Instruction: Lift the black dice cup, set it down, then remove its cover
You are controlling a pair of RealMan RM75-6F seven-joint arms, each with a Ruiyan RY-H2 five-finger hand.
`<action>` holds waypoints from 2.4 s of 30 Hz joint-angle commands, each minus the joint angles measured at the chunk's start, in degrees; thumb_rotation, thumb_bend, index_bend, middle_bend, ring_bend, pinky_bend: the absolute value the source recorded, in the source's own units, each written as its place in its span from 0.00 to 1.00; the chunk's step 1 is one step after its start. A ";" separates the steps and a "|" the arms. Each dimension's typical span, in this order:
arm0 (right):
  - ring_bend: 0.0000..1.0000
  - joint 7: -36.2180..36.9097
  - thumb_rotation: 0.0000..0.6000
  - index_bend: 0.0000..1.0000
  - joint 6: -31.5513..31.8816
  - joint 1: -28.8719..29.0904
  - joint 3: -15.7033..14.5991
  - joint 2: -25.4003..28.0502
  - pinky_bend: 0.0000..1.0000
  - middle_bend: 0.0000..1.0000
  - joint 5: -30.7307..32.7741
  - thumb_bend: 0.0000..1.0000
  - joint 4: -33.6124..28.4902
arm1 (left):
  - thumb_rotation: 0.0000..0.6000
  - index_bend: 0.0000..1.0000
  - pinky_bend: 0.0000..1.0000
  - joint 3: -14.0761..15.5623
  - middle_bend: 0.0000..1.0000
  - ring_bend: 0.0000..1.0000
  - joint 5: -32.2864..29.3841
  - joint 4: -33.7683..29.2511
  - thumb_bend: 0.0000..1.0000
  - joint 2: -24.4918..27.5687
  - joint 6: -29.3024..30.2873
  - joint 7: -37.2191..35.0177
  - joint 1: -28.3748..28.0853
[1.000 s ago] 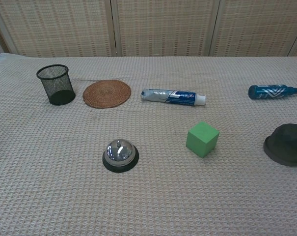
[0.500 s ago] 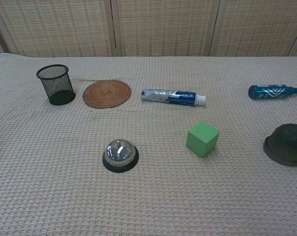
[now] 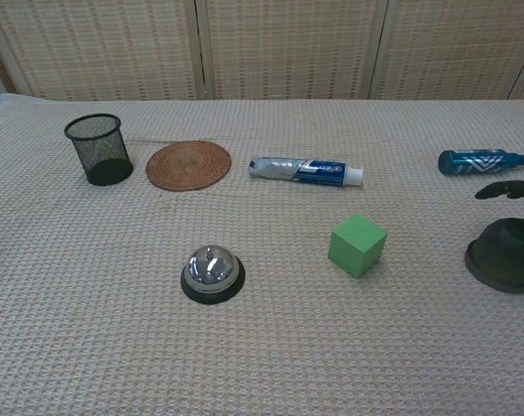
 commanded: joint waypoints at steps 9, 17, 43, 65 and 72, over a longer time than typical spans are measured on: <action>0.03 -1.14 1.00 0.00 -6.12 5.59 -0.06 -4.60 0.19 0.00 9.53 0.09 5.81 | 1.00 0.56 0.52 -0.09 0.12 0.16 -0.15 -0.03 0.42 0.04 -0.06 -0.08 0.00; 0.15 -0.80 1.00 0.01 -5.34 6.83 -0.65 -6.87 0.30 0.11 10.89 0.09 8.40 | 1.00 0.56 0.52 -0.08 0.12 0.16 0.00 -0.02 0.42 0.10 -0.03 -0.27 0.00; 0.59 -1.16 1.00 0.51 9.59 2.38 -2.12 -7.83 0.71 0.49 4.36 0.09 9.16 | 1.00 0.56 0.52 -0.03 0.12 0.16 0.36 0.14 0.42 0.00 0.14 -0.51 0.05; 0.60 -0.89 1.00 0.54 26.44 -7.37 -1.32 -3.29 0.71 0.49 -12.23 0.09 5.07 | 1.00 0.56 0.52 0.08 0.12 0.16 0.00 -0.12 0.42 -0.15 -0.74 0.13 -0.18; 0.60 -11.94 1.00 0.54 22.75 -5.41 2.29 -2.99 0.71 0.49 1.24 0.09 1.23 | 1.00 0.56 0.52 0.04 0.12 0.16 -0.12 -0.12 0.42 -0.09 -0.78 0.06 -0.20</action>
